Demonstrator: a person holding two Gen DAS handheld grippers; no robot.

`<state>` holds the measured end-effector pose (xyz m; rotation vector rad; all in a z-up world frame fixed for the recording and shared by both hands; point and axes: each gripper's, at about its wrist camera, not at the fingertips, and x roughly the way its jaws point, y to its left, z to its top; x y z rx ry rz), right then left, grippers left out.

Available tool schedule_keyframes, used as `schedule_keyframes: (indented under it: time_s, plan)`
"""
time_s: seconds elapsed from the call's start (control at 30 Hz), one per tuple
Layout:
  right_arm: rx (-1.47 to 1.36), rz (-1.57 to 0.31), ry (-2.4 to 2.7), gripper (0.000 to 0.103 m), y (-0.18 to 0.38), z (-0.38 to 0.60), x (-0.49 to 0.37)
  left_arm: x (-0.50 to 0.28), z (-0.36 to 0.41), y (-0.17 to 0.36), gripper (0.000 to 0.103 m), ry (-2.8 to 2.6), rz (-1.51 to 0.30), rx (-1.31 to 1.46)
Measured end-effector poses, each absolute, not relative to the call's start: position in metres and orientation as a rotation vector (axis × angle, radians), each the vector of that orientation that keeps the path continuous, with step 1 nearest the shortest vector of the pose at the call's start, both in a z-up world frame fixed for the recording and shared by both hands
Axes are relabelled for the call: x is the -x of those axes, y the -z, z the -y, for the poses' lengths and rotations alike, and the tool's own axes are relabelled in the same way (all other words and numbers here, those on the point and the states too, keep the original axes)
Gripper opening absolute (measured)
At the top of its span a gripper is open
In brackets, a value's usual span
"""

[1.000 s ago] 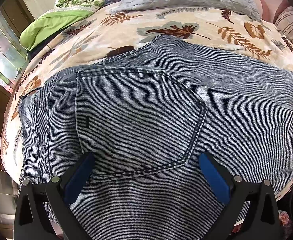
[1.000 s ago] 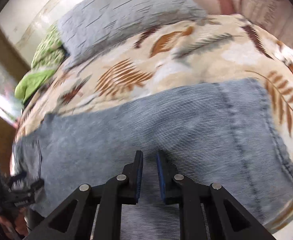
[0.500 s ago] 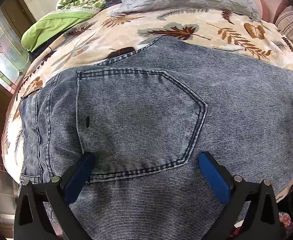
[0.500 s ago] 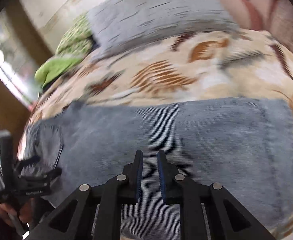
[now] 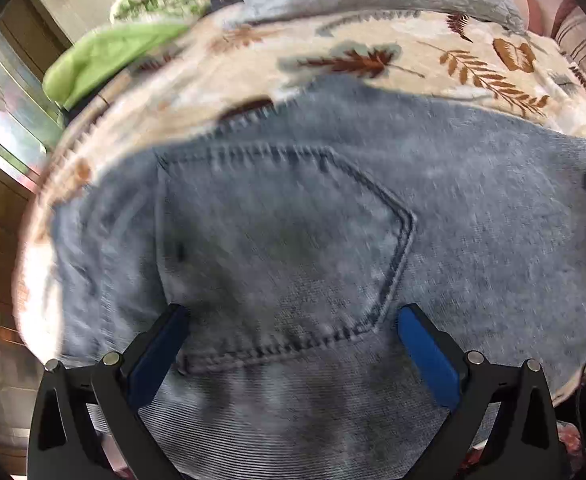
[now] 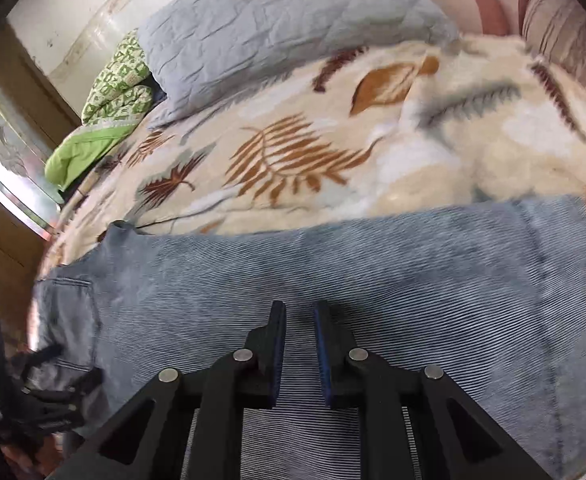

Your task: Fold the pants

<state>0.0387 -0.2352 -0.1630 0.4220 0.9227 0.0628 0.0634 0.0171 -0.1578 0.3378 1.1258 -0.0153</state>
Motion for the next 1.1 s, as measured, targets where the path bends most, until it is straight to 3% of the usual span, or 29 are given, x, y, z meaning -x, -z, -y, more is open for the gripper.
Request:
schedule_keyframes:
  time_s: [0.13, 0.37, 0.53, 1.1]
  plan:
    - [-0.337, -0.871, -0.119, 0.017, 0.150, 0.218, -0.036, -0.061, -0.001, 0.131, 0.103, 0.043, -1.037, -0.361]
    - [-0.270, -0.907, -0.209, 0.017, 0.153, 0.191, -0.035, -0.082, 0.030, 0.151, 0.103, 0.076, -1.144, -0.381]
    - [-0.273, -0.948, -0.218, 0.017, 0.162, 0.191, -0.033, -0.090, 0.016, 0.165, 0.103, 0.086, -1.209, -0.292]
    - [-0.300, -0.884, -0.179, 0.017, 0.151, 0.209, -0.024, -0.080, -0.008, 0.144, 0.103, 0.018, -1.180, -0.312]
